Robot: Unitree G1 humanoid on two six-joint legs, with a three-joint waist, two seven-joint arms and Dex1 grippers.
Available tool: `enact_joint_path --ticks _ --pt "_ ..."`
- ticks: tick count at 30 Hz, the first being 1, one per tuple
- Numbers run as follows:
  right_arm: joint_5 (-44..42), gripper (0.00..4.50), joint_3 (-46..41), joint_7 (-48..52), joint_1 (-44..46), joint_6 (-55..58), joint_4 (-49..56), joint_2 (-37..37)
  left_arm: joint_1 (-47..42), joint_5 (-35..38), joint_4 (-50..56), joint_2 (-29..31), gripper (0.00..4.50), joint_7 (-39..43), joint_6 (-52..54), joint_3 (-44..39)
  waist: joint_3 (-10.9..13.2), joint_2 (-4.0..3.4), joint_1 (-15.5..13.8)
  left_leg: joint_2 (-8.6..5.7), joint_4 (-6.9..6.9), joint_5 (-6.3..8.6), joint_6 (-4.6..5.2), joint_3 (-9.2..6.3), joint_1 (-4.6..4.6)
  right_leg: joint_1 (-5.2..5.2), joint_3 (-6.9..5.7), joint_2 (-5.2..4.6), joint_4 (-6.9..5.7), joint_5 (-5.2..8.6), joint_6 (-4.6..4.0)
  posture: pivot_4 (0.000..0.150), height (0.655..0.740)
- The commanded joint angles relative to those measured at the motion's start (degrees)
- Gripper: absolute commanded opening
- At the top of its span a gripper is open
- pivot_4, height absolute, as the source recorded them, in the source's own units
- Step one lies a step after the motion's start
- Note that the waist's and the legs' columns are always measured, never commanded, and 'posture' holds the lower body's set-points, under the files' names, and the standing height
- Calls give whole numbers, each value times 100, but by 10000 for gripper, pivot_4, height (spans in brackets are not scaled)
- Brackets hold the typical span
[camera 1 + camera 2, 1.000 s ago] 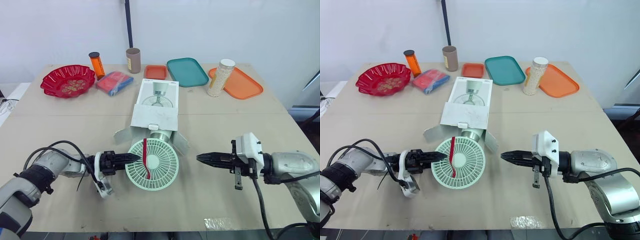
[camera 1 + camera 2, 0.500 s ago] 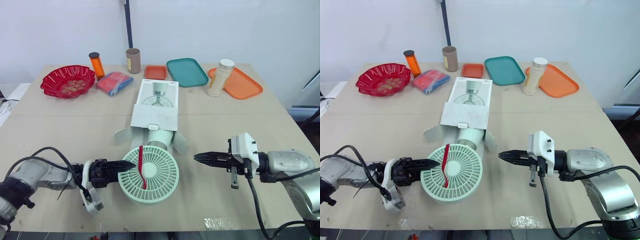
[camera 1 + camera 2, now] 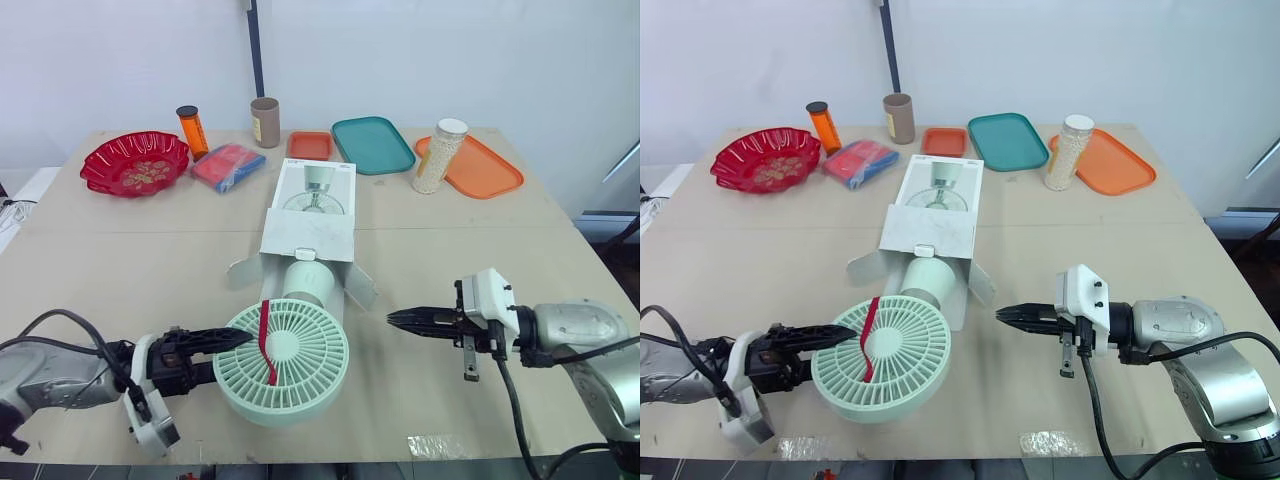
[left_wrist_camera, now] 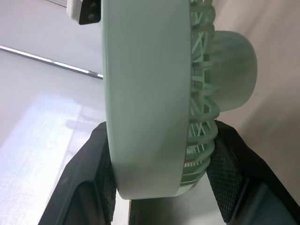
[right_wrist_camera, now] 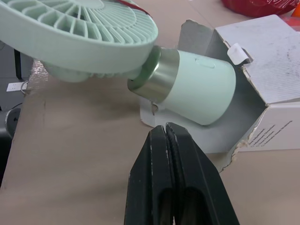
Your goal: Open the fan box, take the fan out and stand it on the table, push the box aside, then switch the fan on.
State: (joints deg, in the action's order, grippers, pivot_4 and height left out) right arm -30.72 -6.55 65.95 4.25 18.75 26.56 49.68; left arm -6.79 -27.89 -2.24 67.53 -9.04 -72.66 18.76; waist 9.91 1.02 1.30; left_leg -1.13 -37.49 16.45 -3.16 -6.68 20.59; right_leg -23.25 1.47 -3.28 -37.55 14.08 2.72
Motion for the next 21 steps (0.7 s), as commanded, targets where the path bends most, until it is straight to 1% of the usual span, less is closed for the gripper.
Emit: enact_joint_path --ticks 1,3,6,8,10,12,16,19,21 --pt "-53 0 -29 30 74 -89 42 -6 291 646 386 179 25315 370 -34 -473 0 0 0 2 0 0 0 0 1 -1 0 1 0 0 0 1500 7400" --pt "-49 0 4 54 112 -99 11 -21 506 927 539 262 25315 581 58 -647 0 0 2 2 0 0 1 1 0 -2 0 2 0 0 0 1500 7400" --pt "-12 0 84 88 199 -131 -89 -51 923 1563 899 461 25315 917 309 -881 1 1 2 3 0 2 3 3 -1 -1 0 2 -1 0 -1 1500 7400" --pt "3 0 176 129 298 -158 -180 -79 1327 2400 1250 837 25315 1202 732 -872 2 3 7 4 0 2 3 4 -1 -1 1 2 0 0 -1 1500 7400" --pt "74 0 394 212 518 -242 -369 -172 1921 3068 1651 1198 25315 1415 991 -1149 4 5 29 10 0 3 5 7 -1 -2 1 5 0 0 -1 1500 7400" --pt "133 0 553 285 704 -317 -527 -261 2467 3474 1917 1287 25315 1637 1185 -1520 2 -7 26 18 0 5 8 19 -7 -1 1 6 0 -2 -6 1500 7400" --pt "171 0 724 416 961 -402 -760 -368 3241 3774 2174 895 25315 2069 1532 -2350 2 -12 22 27 2 9 14 35 -8 -1 1 13 2 0 -9 1500 7400" --pt "236 0 844 523 1125 -483 -949 -436 3622 4131 2386 509 25315 2411 1972 -2870 3 -9 20 30 0 12 20 40 -8 0 3 17 4 0 -9 1500 7400" --pt "280 0 931 602 1248 -549 -1086 -494 3811 4245 2523 254 25315 2666 2197 -3203 3 -9 18 32 -1 12 21 42 -9 1 4 19 6 -1 -10 1500 7400"
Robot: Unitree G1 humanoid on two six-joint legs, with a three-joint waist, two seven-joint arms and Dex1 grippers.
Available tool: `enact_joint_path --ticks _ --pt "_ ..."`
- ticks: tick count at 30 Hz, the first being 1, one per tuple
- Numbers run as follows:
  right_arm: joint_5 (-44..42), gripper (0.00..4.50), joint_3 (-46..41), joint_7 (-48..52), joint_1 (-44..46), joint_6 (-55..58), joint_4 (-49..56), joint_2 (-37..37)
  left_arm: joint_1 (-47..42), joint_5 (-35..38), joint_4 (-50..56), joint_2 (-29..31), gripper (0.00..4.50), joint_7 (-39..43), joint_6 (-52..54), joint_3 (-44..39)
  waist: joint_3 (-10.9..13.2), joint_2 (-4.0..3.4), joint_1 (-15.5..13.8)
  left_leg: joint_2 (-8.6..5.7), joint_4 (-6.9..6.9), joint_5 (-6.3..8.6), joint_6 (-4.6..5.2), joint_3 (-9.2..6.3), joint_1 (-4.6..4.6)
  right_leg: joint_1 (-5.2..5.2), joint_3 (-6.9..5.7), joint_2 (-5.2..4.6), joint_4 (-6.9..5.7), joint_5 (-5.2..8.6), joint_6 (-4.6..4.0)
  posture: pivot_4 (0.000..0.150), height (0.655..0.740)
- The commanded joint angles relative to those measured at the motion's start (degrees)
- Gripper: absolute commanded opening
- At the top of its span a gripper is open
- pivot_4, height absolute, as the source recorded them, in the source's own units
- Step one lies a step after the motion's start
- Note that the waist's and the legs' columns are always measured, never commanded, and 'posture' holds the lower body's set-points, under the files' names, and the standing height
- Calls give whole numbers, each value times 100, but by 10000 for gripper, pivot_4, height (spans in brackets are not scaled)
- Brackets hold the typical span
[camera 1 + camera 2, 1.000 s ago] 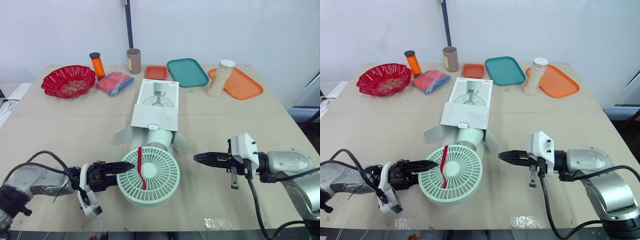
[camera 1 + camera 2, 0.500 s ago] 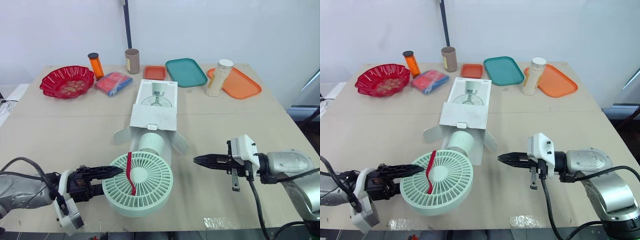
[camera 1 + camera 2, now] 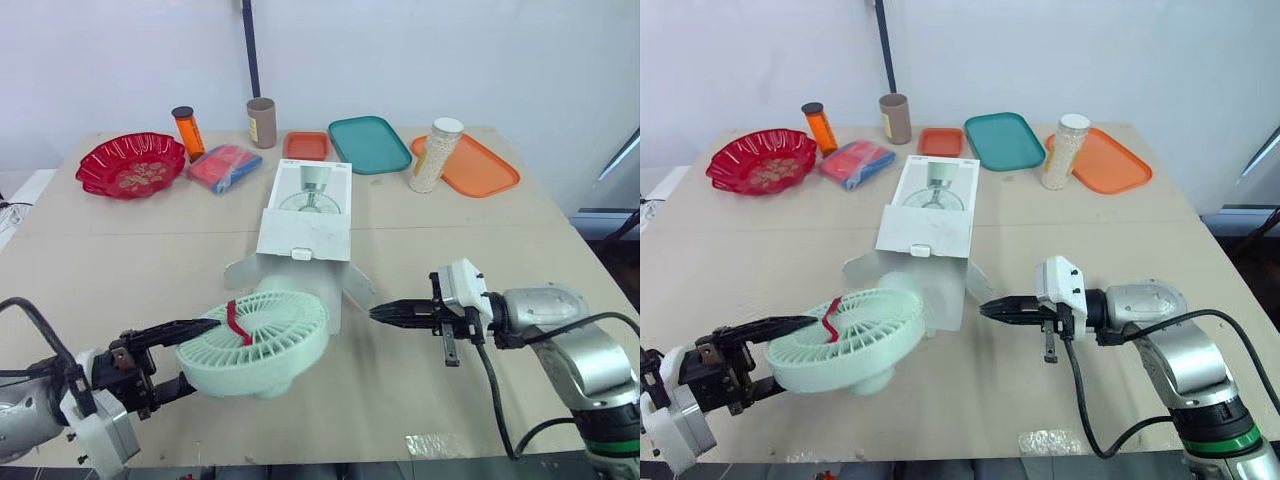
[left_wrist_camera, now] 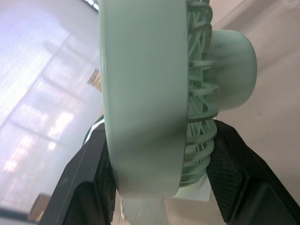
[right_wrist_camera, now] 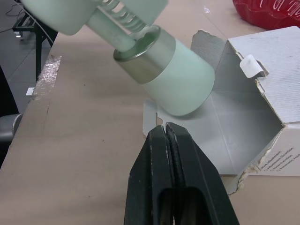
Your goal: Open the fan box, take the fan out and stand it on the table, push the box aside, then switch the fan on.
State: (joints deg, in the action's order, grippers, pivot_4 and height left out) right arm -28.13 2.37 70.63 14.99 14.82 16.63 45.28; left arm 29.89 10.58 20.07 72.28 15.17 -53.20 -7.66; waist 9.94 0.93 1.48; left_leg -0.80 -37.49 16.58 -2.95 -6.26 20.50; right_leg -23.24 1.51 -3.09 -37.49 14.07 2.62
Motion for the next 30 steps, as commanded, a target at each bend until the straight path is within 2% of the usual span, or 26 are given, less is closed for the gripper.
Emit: enact_joint_path --ticks 1,8,14,21,30 --pt "43 0 79 169 242 -179 -159 -93 270 466 356 -358 25315 393 337 -729 0 0 2 0 -1 0 0 0 0 0 0 0 -1 0 0 1500 7400" --pt "137 0 293 375 632 -304 -517 -329 706 1167 724 -1404 25315 928 1583 -1737 0 1 5 11 -1 5 8 3 0 1 4 12 8 -3 -5 1500 7400" --pt "176 0 414 579 933 -408 -836 -481 692 1276 1008 -2129 25315 1261 2460 -2306 -1 2 4 20 -3 5 8 3 0 2 5 21 13 -7 -10 1500 7400" --pt "134 0 497 813 1191 -420 -1003 -657 118 1432 1434 -2544 25315 1188 3837 -2911 -1 3 13 35 -5 6 6 2 -1 0 9 40 13 -12 -20 1500 7400" --pt "133 0 565 913 1303 -387 -1053 -853 -505 1766 1916 -2684 25315 991 5417 -3446 0 4 2 37 -5 7 4 1 0 -1 11 41 16 -13 -20 1500 7400"
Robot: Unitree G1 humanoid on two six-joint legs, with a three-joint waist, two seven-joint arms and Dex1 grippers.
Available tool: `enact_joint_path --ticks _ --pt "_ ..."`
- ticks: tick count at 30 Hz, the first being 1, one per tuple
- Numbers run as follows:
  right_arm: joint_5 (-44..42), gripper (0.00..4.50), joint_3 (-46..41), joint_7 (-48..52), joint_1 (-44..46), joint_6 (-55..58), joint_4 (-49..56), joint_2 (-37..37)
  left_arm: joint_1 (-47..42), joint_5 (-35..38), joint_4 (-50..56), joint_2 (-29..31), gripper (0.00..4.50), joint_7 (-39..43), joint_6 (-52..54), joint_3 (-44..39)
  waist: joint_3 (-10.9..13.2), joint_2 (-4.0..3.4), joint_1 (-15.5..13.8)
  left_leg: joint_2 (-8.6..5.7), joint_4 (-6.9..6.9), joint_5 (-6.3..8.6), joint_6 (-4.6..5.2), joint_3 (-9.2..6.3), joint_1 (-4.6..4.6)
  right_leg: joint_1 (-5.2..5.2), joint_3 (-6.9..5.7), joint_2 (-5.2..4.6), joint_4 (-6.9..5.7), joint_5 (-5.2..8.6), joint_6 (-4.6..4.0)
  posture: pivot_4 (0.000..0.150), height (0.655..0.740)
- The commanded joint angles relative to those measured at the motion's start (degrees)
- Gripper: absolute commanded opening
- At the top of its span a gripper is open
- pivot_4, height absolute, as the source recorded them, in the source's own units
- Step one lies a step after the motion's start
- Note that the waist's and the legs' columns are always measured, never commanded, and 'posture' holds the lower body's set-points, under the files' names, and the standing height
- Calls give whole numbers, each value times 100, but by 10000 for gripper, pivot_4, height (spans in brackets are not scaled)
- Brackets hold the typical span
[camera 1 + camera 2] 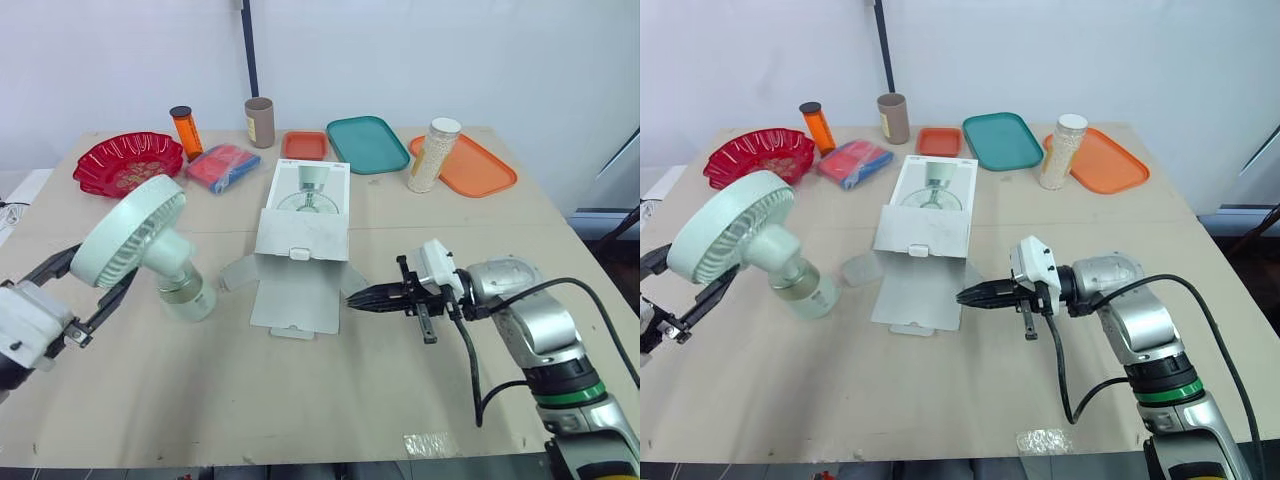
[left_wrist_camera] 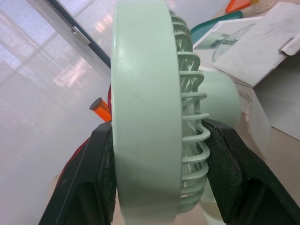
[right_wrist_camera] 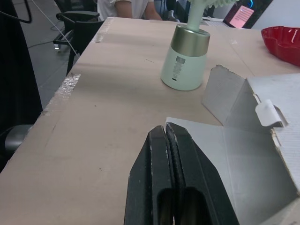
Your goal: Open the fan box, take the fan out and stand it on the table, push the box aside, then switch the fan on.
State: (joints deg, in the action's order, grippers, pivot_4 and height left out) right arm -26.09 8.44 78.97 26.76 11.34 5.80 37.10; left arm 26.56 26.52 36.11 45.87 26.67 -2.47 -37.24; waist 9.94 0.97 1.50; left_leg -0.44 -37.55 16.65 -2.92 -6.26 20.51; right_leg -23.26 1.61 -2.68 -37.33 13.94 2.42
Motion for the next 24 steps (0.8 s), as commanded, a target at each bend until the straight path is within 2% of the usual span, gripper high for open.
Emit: enact_joint_path --ticks 1,7,17,24 --pt "-59 0 -33 85 146 -52 -3 -49 -200 231 353 -60 25315 -167 515 -547 0 0 0 0 0 0 0 0 0 -1 1 0 0 0 0 1500 7400" --pt "-21 0 -15 161 207 -111 -125 -86 -208 100 606 -325 25315 13 856 -632 0 0 -3 0 0 1 -3 0 0 0 1 0 2 0 0 1500 7400" --pt "7 0 -17 247 246 -119 -175 -87 681 131 1168 -1360 25315 82 1170 -711 -2 0 -5 4 0 4 -7 8 -5 2 10 2 4 -1 -1 1500 7400" --pt "44 0 16 270 320 -144 -248 -150 1016 524 1171 -1772 25315 -109 1777 -635 -16 -19 -8 2 -1 4 -7 10 -22 17 11 2 4 -1 -1 1500 7400"
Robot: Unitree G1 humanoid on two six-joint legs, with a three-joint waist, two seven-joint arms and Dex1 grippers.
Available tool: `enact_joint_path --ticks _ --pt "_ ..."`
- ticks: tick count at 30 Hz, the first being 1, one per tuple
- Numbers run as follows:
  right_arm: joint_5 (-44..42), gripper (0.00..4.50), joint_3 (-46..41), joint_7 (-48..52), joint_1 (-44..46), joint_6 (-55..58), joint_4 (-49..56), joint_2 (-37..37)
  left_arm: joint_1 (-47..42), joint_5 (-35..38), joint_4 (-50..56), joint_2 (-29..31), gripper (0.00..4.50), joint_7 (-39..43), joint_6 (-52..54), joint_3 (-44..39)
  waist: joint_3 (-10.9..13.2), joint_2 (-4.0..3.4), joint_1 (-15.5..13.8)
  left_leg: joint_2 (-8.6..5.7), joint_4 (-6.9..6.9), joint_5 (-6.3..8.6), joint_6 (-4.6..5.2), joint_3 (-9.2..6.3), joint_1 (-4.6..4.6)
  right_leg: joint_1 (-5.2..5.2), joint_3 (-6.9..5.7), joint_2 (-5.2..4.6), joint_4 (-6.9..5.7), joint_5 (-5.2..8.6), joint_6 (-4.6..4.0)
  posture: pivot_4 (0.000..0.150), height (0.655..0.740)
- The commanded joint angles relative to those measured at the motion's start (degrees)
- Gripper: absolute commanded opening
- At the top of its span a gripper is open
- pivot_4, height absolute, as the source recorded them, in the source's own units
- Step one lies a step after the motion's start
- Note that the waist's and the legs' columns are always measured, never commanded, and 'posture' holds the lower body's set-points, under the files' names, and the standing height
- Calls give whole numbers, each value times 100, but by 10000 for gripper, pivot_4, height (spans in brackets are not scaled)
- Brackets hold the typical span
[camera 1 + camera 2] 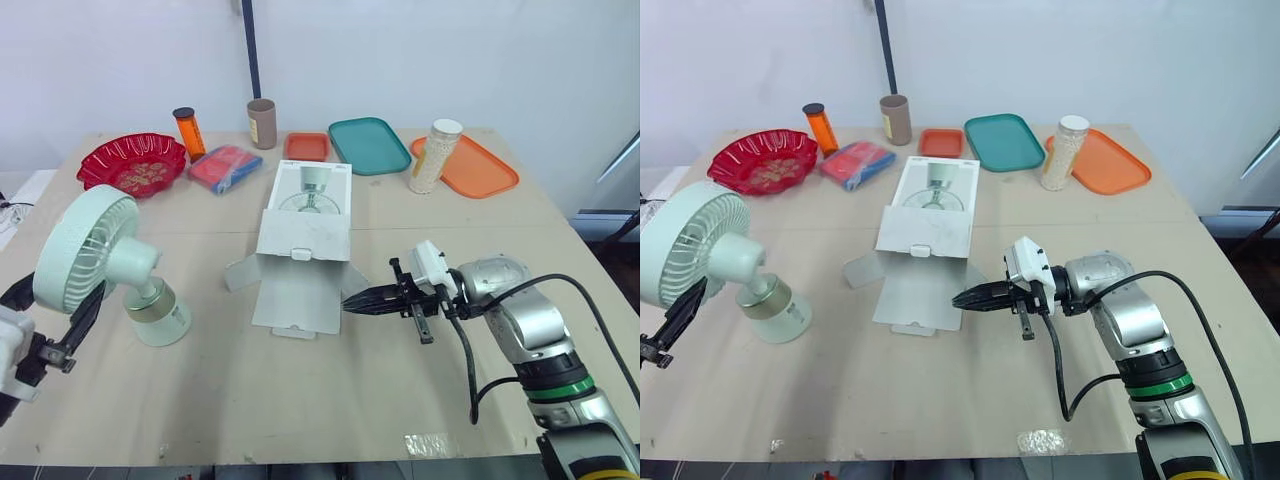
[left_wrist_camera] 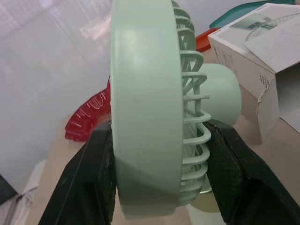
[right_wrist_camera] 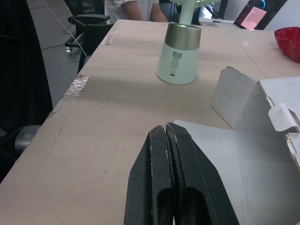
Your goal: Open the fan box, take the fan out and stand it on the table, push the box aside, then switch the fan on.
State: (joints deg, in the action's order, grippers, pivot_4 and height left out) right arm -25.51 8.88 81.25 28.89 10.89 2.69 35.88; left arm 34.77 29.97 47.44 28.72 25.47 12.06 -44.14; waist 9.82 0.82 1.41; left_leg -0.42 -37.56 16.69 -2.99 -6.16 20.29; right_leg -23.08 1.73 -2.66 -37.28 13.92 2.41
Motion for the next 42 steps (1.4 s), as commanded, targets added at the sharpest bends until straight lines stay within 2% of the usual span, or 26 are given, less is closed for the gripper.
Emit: enact_joint_path --ticks 1,3,10,17,25,26,30,42 --pt "-11 0 -26 37 106 -100 69 -32 237 177 46 -75 25315 27 368 94 -7 -5 -2 0 0 0 0 0 -4 4 0 0 0 0 0 1500 7400" --pt "-19 0 -32 27 98 -89 93 -24 280 192 24 -82 25315 75 422 150 -14 -17 -6 -1 0 1 1 -2 -6 8 0 0 0 1 1 1500 7400" --pt "-6 0 -80 -32 33 -66 154 47 88 976 -184 -54 25315 -269 1150 156 -48 -74 -6 -3 0 1 1 -2 -15 16 2 0 0 2 3 1500 7400" --pt "3 0 -85 -83 -21 -55 207 92 102 1466 -142 5 25315 -465 1539 194 -66 -99 -6 -4 0 1 1 -2 -20 21 5 0 1 4 5 1500 7400" --pt "31 0 -68 -143 1 -80 189 89 120 1555 -222 -32 25315 -674 1673 186 -83 -122 -6 -6 1 1 1 -2 -23 24 10 2 1 14 6 1500 7400" --pt "33 0 -65 -144 12 -79 183 84 94 1580 -226 -25 31485 -708 1684 180 -84 -124 -6 -6 1 1 1 -2 -23 24 11 2 1 15 6 1500 7400" --pt "50 0 -50 -139 53 -92 153 57 -34 1620 -186 10 44693 -824 1775 140 -57 -42 1 9 3 3 1 -5 -13 12 18 25 2 18 1 1500 7400" --pt "71 0 -24 -139 71 -84 164 11 -33 1443 -146 -67 44693 -911 1662 -1 -48 -23 -3 11 3 14 -17 -2 -10 9 23 24 10 19 1 1500 7400"
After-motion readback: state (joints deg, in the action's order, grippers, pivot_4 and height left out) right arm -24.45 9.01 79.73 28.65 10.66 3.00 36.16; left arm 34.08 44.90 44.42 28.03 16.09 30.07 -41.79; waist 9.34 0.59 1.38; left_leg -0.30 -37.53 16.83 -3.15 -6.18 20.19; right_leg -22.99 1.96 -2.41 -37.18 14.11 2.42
